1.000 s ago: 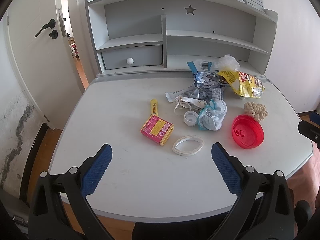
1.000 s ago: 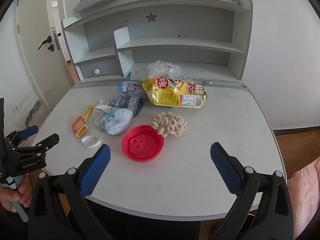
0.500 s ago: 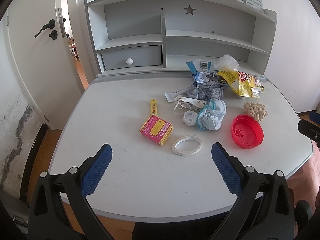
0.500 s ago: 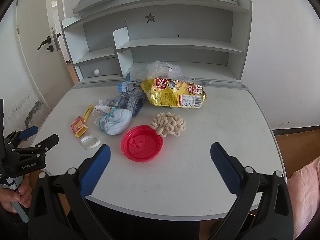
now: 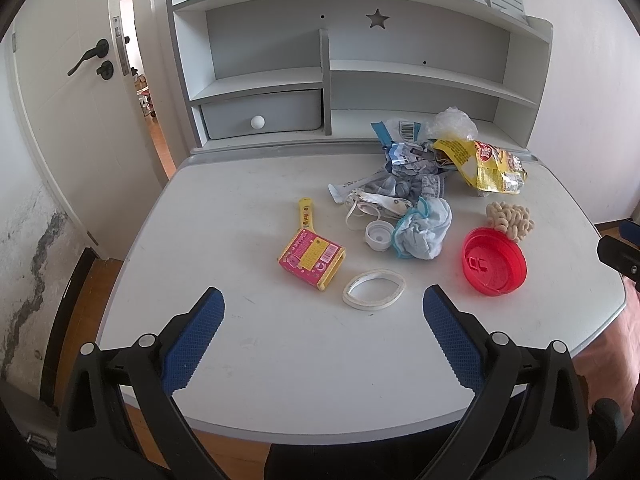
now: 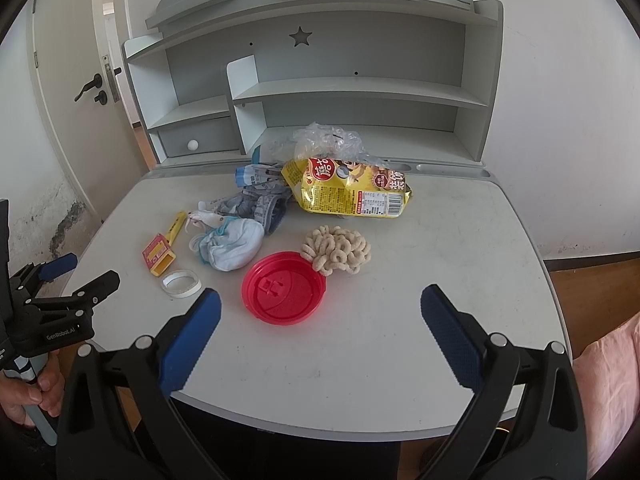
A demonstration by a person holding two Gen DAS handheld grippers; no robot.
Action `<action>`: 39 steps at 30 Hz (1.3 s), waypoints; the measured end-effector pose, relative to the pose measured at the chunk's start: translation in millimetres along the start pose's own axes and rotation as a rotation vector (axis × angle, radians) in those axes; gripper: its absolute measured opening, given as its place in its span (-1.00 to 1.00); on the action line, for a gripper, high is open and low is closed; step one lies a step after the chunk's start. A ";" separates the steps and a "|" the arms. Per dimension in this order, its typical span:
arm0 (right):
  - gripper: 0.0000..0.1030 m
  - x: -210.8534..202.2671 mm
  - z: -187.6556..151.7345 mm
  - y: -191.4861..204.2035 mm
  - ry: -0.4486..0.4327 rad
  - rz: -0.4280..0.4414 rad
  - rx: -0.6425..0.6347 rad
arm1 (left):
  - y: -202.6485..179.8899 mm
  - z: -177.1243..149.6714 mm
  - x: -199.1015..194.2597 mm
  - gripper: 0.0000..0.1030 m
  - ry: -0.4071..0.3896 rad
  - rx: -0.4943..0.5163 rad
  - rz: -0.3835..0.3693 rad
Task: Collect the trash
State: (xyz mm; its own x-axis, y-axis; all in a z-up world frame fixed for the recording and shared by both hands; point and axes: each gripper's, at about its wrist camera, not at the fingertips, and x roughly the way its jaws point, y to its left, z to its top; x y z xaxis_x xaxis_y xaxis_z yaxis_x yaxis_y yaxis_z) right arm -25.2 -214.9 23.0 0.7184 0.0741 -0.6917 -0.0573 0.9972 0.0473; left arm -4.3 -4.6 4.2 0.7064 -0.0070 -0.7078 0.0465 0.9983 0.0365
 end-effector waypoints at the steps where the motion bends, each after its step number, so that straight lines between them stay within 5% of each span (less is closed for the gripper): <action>1: 0.88 0.1 -0.1 -0.1 0.001 0.000 0.000 | 0.9 0.4 0.9 0.88 0.003 -0.001 -0.002; 7: 0.88 9.0 -0.8 -6.4 0.024 -0.007 0.010 | 23.7 4.7 23.3 0.88 0.068 -0.008 -0.044; 12: 0.88 24.3 -4.6 -11.7 0.062 -0.006 0.008 | 27.0 10.2 53.0 0.88 0.090 0.084 -0.116; 21: 0.88 48.5 -6.7 -25.9 0.107 -0.016 0.024 | 16.5 24.1 104.6 0.85 0.113 0.245 -0.090; 25: 0.88 58.8 -1.2 -32.2 0.118 -0.024 0.031 | 22.0 25.4 118.6 0.58 0.141 0.240 -0.110; 29: 0.88 75.9 8.2 -34.2 0.149 0.000 0.040 | 33.1 25.6 130.0 -0.03 0.200 0.183 -0.168; 39: 0.88 135.4 40.7 -28.2 0.244 0.059 0.075 | 33.1 30.8 88.0 -0.03 0.101 0.158 -0.201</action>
State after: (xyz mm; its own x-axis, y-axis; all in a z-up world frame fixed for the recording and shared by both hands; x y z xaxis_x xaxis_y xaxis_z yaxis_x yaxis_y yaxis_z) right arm 101.9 -232.8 -42.6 0.5263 0.1372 -0.8392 -0.0361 0.9896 0.1391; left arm 81.1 26.0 -35.1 0.5980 -0.1904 -0.7785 0.2942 0.9557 -0.0077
